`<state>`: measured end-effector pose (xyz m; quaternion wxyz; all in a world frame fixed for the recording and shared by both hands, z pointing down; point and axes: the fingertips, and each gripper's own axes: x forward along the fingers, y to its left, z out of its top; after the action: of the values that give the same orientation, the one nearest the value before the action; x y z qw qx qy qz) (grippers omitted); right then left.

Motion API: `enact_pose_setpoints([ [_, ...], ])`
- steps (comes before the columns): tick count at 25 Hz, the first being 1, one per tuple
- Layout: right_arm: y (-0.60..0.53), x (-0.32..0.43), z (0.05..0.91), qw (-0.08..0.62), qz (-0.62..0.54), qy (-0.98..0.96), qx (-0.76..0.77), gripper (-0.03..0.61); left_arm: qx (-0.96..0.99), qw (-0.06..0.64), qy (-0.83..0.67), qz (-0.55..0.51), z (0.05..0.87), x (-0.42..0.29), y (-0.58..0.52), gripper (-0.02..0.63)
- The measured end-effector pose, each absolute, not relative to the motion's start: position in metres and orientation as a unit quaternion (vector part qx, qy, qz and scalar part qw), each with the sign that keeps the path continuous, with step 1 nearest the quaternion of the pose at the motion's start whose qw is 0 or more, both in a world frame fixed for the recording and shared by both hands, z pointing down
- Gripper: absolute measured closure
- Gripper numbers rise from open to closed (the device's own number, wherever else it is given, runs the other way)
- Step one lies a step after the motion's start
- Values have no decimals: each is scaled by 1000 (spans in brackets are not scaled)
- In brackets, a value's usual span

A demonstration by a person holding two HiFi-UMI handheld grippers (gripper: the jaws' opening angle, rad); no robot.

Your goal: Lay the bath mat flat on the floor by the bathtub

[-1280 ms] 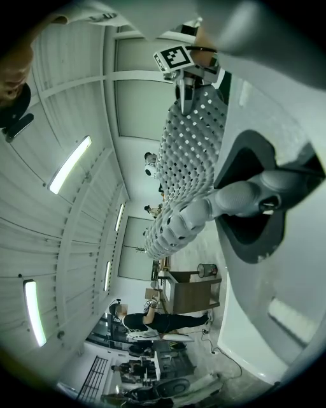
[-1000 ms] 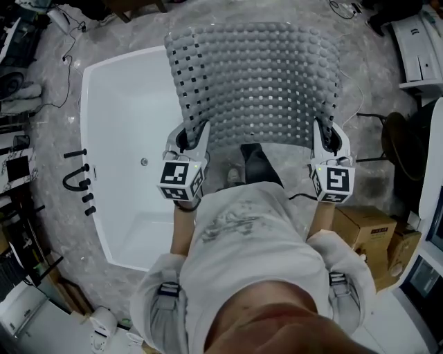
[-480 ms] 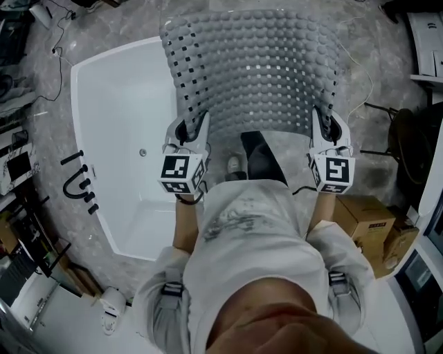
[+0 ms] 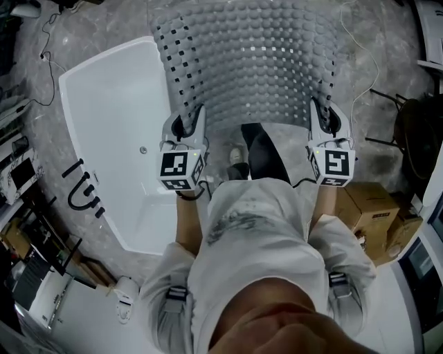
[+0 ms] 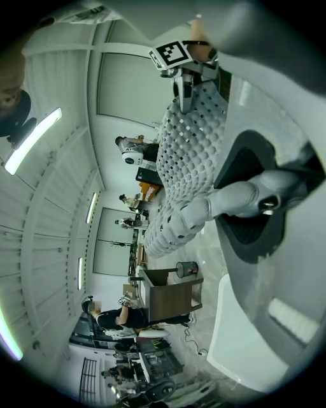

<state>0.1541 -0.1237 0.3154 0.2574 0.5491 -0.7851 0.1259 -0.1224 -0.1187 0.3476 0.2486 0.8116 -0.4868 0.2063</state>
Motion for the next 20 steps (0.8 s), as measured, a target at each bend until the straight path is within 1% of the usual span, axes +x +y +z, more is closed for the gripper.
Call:
enact_pose_setpoints([
  [6,-150,169,352,264,132,-786,544,518,807,251,-488,217,383,-110,-146,508],
  [15,-179,160,408,279,142,-792,524,518,792,260,-501,232,442,-121,-171,509],
  [20,-186,156,441,309,121,-796,506,515,784,271,-505,238,476,-121,-174,508],
])
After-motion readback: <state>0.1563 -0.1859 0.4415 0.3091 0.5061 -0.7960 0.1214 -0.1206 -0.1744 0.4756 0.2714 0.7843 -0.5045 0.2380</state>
